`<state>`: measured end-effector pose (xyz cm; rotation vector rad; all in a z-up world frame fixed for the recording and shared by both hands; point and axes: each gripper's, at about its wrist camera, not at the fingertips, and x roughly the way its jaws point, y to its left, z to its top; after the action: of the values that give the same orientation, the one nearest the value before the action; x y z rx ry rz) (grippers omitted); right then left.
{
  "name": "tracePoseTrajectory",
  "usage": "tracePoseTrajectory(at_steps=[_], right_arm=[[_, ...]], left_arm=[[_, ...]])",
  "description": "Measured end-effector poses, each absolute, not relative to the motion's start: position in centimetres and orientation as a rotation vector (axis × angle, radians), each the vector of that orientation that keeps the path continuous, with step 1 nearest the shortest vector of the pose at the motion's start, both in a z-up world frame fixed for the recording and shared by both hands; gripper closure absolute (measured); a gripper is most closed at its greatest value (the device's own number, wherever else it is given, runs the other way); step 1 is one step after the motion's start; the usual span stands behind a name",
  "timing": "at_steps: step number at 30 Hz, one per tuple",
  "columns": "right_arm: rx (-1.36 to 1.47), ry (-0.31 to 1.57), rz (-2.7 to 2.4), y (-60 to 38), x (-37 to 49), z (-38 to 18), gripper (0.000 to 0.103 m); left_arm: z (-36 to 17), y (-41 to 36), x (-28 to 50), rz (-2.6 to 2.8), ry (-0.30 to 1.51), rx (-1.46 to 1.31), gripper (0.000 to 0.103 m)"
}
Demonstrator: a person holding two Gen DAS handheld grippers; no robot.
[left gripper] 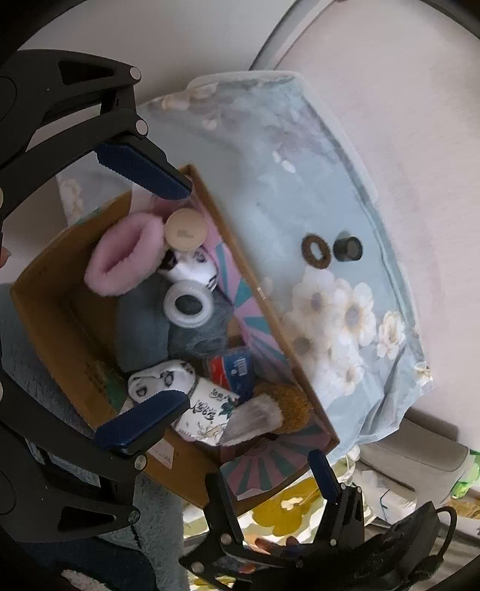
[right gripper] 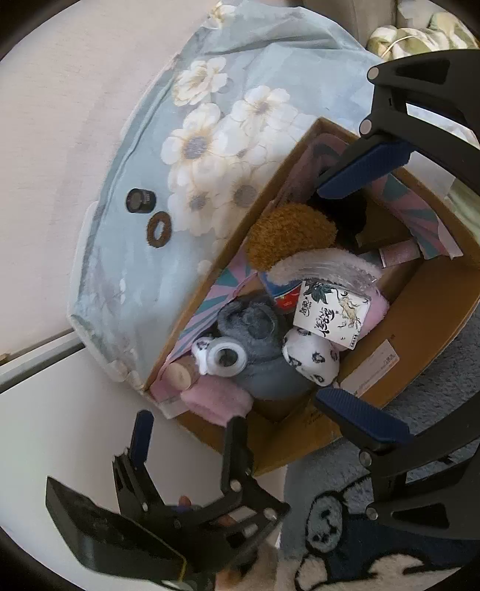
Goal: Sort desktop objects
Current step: 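Carry the panda sock and white box into the box and open both tools, then grasp the brown scrunchie with the left tool while the right tool grasps the black jar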
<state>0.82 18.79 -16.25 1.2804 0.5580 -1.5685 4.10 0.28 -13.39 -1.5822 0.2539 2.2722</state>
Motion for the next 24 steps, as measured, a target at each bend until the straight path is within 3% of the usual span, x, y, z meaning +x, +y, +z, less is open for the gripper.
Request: tracePoseTrajectory(at_steps=[14, 24], right_arm=[[1.116, 0.549, -1.832, 20.8, -5.1, -8.3, 0.0], [1.131, 0.63, -1.803, 17.7, -9.7, -10.2, 0.001]], left_arm=[[-8.1, -2.2, 0.0, 2.437, 0.435, -1.461, 0.0], [-8.8, -0.3, -7.2, 2.263, 0.459, -1.44, 0.0]])
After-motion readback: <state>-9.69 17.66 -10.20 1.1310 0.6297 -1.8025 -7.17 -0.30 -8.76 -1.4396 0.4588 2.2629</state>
